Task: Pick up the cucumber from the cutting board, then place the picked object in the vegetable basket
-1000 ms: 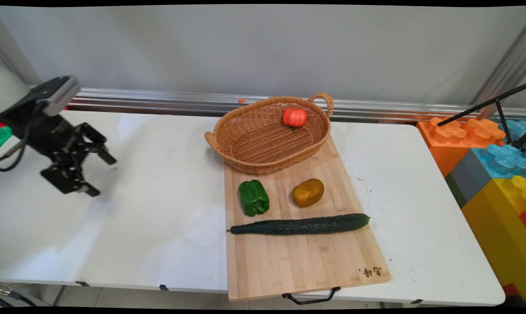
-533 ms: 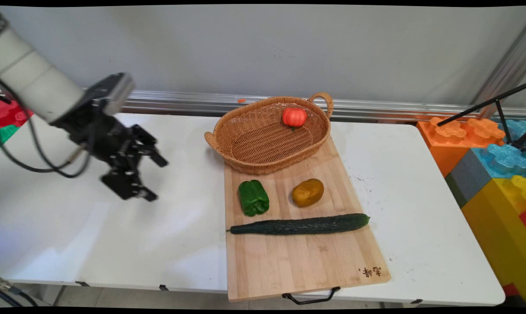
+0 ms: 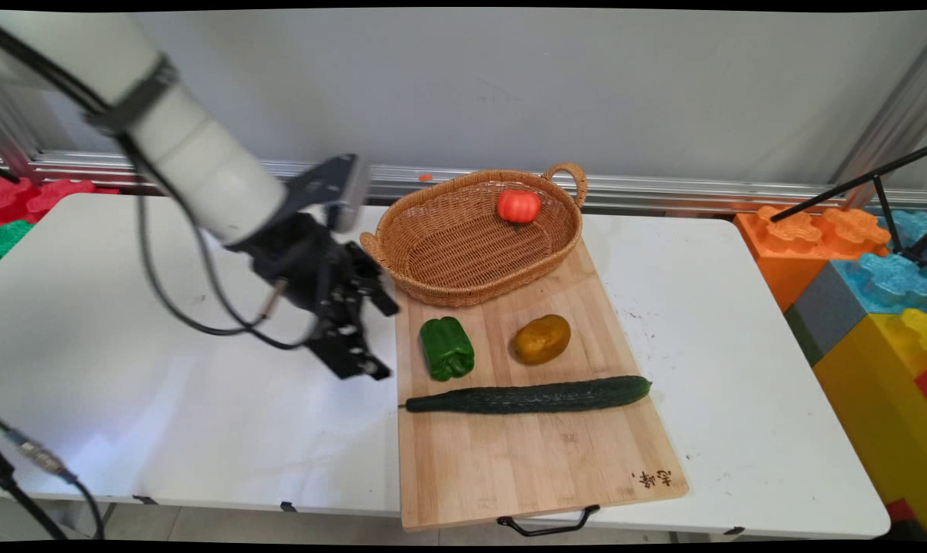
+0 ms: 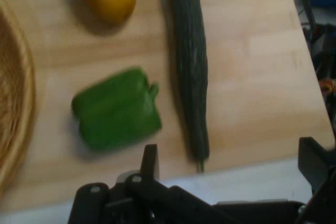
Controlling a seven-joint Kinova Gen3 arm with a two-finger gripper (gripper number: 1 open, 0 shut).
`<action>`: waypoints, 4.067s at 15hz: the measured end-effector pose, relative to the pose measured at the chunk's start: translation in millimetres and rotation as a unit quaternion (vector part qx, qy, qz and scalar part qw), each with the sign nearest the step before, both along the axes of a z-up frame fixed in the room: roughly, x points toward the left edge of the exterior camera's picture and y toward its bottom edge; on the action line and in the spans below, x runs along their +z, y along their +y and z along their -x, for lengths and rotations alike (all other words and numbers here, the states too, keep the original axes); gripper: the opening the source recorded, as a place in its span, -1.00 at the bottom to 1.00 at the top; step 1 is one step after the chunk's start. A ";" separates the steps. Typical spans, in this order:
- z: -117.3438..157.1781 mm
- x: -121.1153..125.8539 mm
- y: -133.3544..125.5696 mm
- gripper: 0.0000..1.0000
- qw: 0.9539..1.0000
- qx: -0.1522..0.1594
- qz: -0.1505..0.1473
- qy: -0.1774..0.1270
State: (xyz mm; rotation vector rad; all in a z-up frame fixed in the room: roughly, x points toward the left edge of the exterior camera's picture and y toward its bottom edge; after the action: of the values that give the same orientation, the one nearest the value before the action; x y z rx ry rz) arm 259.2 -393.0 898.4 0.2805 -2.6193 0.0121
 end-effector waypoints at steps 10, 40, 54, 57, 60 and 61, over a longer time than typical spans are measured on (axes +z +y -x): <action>89.4 -60.0 -21.6 1.00 1.000 -0.001 0.005 0.012; 140.4 -79.5 -36.6 -1.00 0.998 0.018 -0.017 0.054; 102.5 2.0 -156.2 -1.00 0.989 0.075 0.123 0.033; 79.6 -9.6 -190.3 -1.00 0.985 0.087 0.147 0.009; 66.7 -28.9 -216.8 -1.00 0.983 0.086 0.162 -0.003; 63.8 -36.3 -224.5 -1.00 0.983 0.083 0.166 -0.010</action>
State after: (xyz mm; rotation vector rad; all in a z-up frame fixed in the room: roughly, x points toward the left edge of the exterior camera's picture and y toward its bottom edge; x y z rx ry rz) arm 195.4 -617.4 862.2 0.3783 -2.5515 0.5051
